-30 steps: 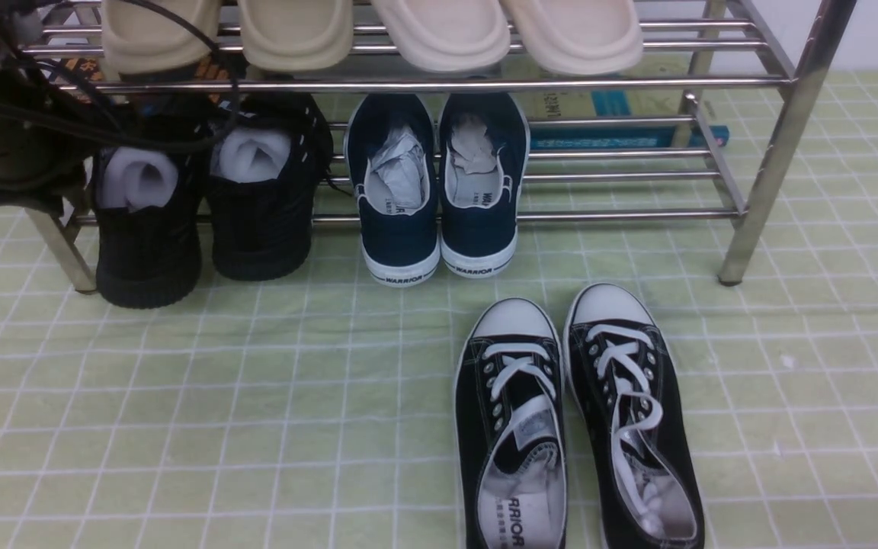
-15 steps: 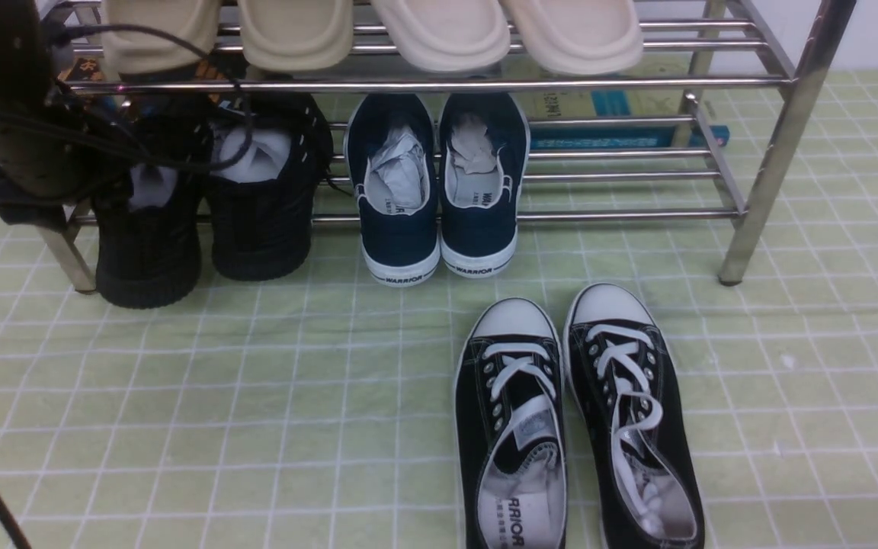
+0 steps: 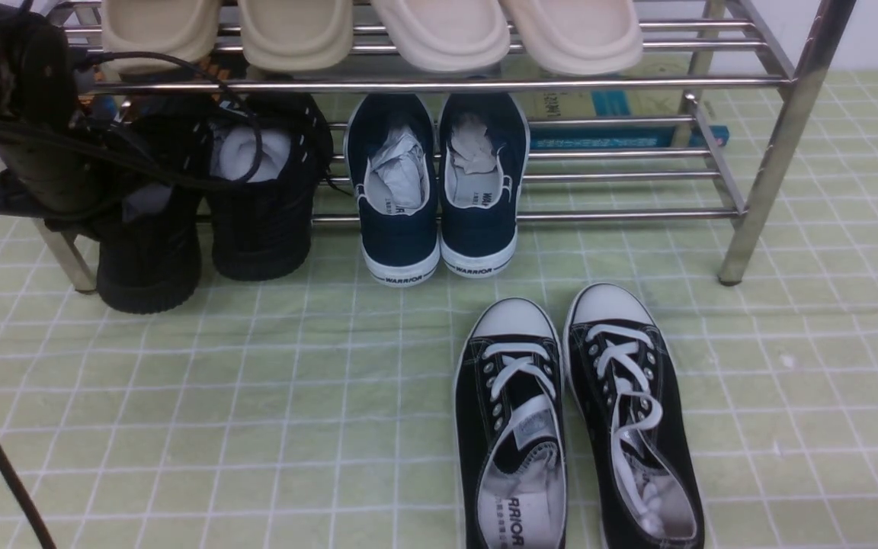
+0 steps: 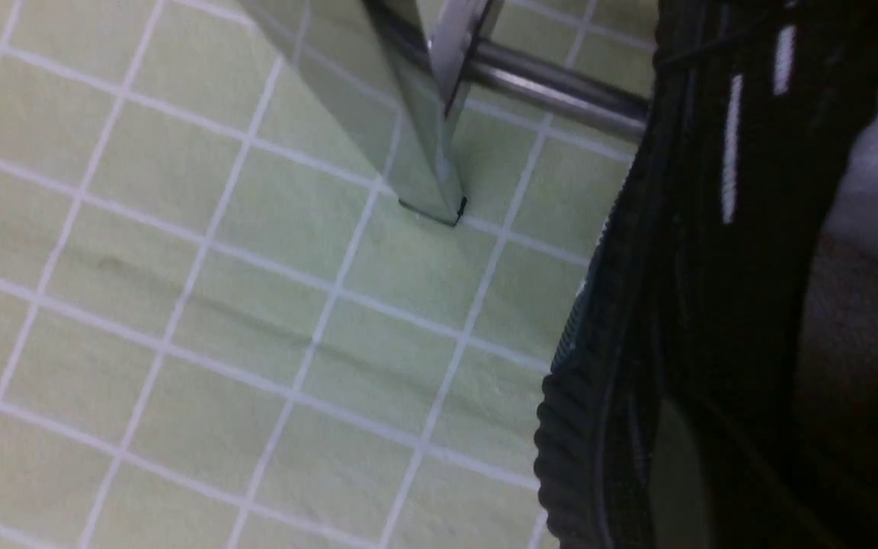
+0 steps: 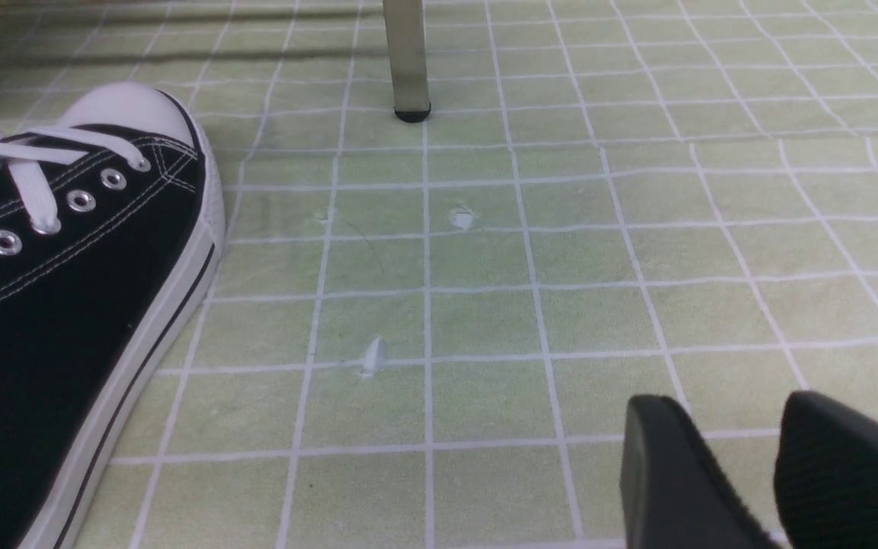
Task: Take the shoes off the shelf with your hand from the green coffee tablecloth.
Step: 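Grasp the leftmost shoe on the bottom shelf of the shoe rack with the left gripper, then set the held shoe down on the floor in front of the rack with the left gripper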
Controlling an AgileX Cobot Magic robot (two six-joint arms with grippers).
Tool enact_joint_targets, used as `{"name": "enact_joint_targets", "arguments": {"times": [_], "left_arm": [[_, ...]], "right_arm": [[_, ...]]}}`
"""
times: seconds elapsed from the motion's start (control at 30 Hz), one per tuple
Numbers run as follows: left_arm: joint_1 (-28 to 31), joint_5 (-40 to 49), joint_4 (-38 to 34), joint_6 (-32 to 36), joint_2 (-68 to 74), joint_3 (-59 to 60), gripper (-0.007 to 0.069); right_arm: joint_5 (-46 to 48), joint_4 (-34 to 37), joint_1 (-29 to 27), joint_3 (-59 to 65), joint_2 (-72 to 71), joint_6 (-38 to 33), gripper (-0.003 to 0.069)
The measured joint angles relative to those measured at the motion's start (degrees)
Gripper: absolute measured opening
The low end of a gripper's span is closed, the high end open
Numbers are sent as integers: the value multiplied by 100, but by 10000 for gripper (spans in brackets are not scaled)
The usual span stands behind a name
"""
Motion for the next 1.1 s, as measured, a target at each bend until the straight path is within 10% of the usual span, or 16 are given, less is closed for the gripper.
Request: {"name": "enact_joint_targets", "arguments": {"times": [0.43, 1.1], "left_arm": [[0, 2458, -345, 745, -1795, 6, 11], [0, 1941, -931, 357, -3501, 2978, 17]], "right_arm": [[0, 0, 0, 0, 0, 11, 237], [0, 0, 0, 0, 0, 17, 237]]}}
